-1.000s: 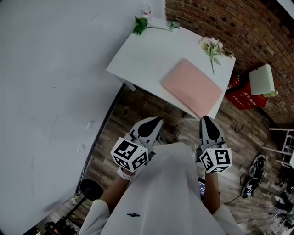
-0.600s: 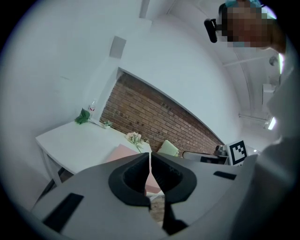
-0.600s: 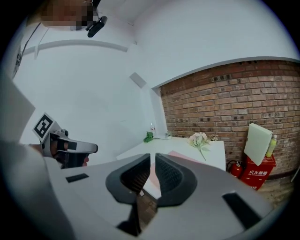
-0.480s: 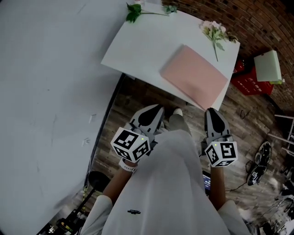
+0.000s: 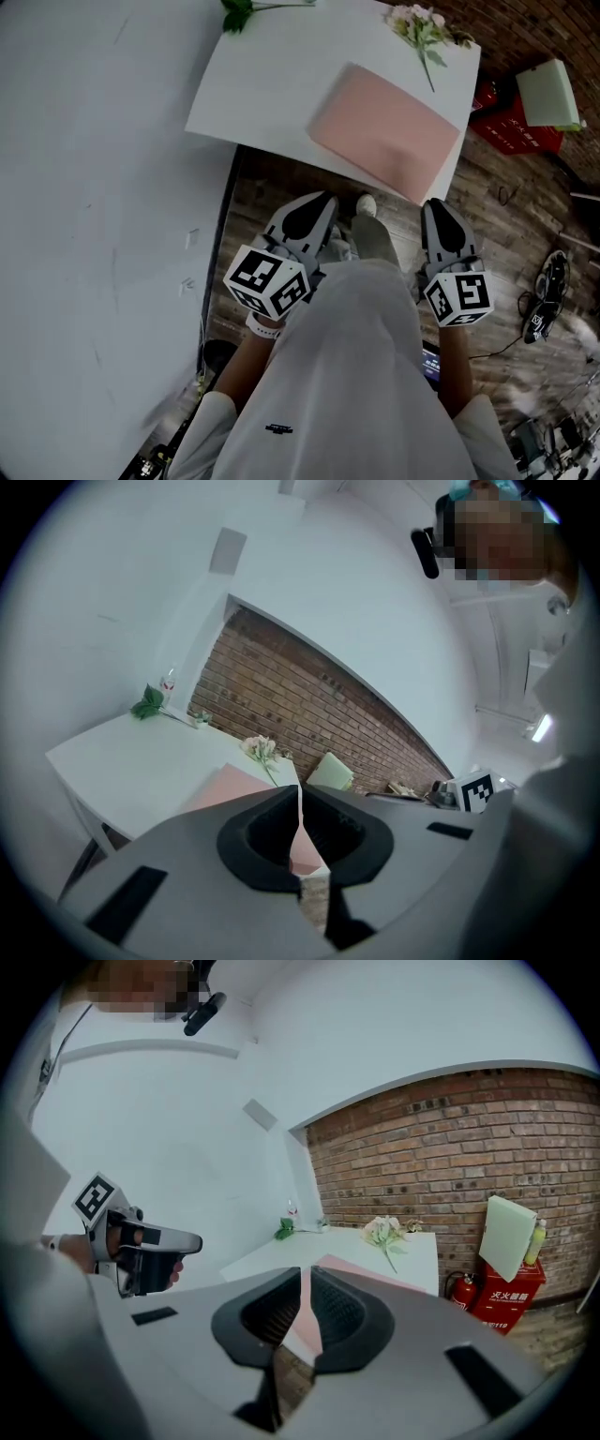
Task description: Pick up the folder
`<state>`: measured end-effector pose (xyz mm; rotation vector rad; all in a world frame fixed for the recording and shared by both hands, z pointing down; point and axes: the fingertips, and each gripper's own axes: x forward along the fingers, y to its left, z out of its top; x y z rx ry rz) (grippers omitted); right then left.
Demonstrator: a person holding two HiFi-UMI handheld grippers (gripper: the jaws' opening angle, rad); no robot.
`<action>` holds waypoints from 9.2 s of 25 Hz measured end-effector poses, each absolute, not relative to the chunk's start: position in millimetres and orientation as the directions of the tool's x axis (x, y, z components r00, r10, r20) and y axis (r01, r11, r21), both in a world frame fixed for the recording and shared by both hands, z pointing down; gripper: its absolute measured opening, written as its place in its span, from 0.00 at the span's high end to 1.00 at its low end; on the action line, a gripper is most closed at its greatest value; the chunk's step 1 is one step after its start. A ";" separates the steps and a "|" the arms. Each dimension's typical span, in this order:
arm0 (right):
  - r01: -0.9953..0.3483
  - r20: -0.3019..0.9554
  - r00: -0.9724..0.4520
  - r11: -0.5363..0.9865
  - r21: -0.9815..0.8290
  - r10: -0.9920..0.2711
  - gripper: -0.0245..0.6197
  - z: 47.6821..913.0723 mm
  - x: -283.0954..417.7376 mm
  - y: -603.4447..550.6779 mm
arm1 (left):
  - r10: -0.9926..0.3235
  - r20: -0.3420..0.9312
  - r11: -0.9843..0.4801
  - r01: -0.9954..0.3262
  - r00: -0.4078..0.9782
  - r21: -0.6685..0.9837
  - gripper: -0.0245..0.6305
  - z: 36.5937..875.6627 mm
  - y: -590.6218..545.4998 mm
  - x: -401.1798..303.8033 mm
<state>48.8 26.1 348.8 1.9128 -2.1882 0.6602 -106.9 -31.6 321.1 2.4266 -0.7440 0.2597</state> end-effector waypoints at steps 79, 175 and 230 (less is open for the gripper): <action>-0.876 0.696 -0.157 -0.226 -0.425 -0.701 0.06 558.6 138.7 -66.8 | -0.190 0.766 -0.724 -0.614 0.615 0.314 0.43 542.2 -211.2 -40.2; -0.970 0.358 -0.177 0.101 -0.220 -0.917 0.14 334.9 110.2 -101.6 | -0.567 0.452 -0.610 -0.720 0.688 0.331 0.46 333.1 -147.7 -117.3; -0.967 0.111 -0.191 0.168 -0.191 -0.975 0.19 201.8 91.4 -75.7 | -0.706 0.132 -0.653 -0.711 0.696 0.259 0.50 195.7 -121.5 -146.0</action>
